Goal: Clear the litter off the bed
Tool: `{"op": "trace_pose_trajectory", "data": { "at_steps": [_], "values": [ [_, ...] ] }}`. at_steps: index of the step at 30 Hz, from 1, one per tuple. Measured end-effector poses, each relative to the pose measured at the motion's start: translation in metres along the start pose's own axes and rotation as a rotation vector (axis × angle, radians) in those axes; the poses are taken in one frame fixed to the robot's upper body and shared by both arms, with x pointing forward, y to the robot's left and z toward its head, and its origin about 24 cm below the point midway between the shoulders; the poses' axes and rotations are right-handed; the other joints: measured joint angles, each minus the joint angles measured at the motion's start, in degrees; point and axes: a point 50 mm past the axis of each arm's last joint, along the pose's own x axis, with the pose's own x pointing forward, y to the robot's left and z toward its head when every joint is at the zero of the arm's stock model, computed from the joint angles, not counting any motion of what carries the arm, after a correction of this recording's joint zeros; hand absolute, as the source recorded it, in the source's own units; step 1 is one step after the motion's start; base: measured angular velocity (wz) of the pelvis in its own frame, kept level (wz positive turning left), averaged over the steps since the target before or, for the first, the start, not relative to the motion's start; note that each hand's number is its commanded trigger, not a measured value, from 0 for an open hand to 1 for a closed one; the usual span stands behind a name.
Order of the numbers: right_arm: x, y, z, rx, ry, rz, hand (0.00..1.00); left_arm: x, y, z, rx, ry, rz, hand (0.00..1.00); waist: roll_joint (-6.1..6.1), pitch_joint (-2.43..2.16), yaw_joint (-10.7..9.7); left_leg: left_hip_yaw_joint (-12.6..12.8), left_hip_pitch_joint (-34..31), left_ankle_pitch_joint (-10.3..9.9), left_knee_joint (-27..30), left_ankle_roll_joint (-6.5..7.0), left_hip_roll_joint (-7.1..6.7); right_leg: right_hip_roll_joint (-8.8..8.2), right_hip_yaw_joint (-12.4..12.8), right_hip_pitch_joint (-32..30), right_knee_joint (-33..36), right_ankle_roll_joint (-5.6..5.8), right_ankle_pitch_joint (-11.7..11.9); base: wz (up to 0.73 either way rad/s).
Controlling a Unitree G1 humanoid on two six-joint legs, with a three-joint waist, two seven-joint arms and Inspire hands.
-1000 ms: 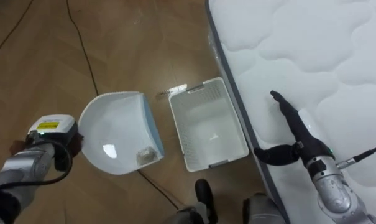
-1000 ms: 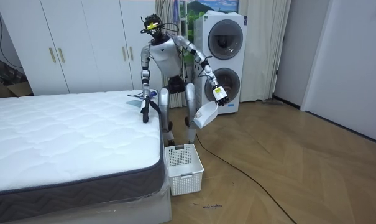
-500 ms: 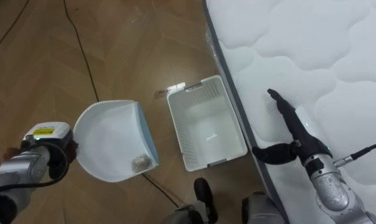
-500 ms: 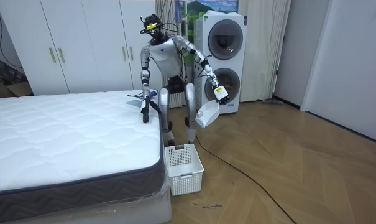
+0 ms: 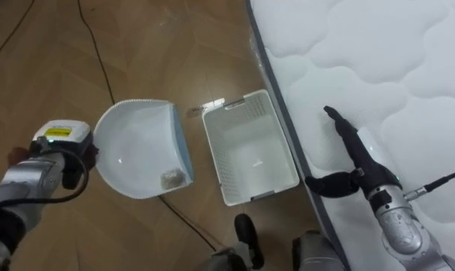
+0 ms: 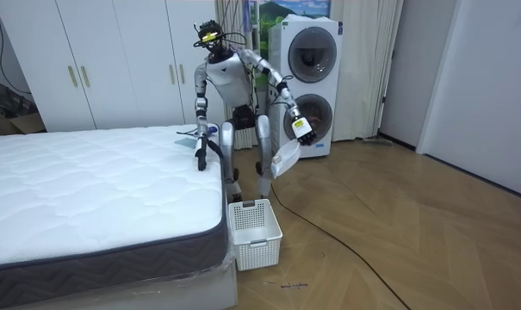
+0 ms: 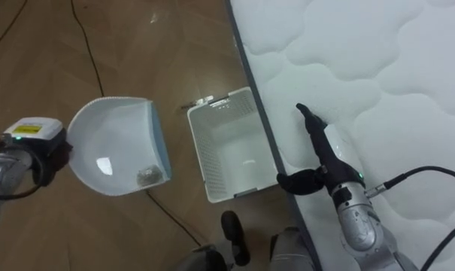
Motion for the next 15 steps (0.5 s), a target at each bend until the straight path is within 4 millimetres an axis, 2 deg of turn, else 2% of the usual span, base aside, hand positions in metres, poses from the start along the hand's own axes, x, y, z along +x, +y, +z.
{"op": "trace_pose_trajectory", "data": {
  "at_steps": [1,2,4,8,9,15],
  "values": [
    [0.0,-0.001,0.001,0.001,-0.004,-0.002,0.0,0.0,0.003,-0.002,0.015,0.003,0.004,1.0,0.29,0.08,-0.13,0.21,0.02,-0.06,0.04,0.1,-0.07,-0.15,0.03,-0.06,0.22,-0.01,-0.03,0.0],
    [0.001,-0.002,0.003,0.002,-0.016,-0.007,0.0,-0.001,0.008,-0.008,0.04,0.012,0.013,1.0,1.09,0.25,-0.38,0.74,0.12,-0.13,-0.01,0.25,-0.21,-0.31,0.11,-0.02,0.28,0.01,-0.06,-0.07],
    [0.001,-0.001,0.004,0.004,-0.019,-0.006,0.0,-0.003,0.013,-0.017,0.062,0.029,0.021,1.0,1.66,0.18,-0.81,2.41,0.54,-0.13,-0.09,0.36,-0.09,-0.38,0.85,0.03,0.44,0.18,-0.2,-0.11],
    [0.001,-0.001,0.006,0.005,-0.025,-0.003,0.0,-0.007,0.02,-0.03,0.092,0.059,0.029,1.0,3.39,0.24,-1.37,5.65,1.3,-0.19,0.23,0.47,1.07,-0.3,1.71,0.78,0.28,0.1,-0.62,-0.03],
    [0.001,-0.001,0.006,0.005,-0.028,-0.001,0.0,-0.007,0.02,-0.033,0.098,0.068,0.027,1.0,3.57,0.25,-1.37,7.06,1.64,-0.19,0.23,0.47,1.4,-0.25,2.17,0.78,0.45,0.1,-0.71,-0.11],
    [0.002,-0.001,0.01,0.009,-0.044,0.014,0.0,-0.008,0.021,-0.034,0.11,0.078,0.028,1.0,3.67,0.25,-2.06,9.65,2.51,-0.08,0.21,0.64,1.39,-0.29,3.41,0.67,1.26,0.27,-1.11,-0.09]
  ]
}}
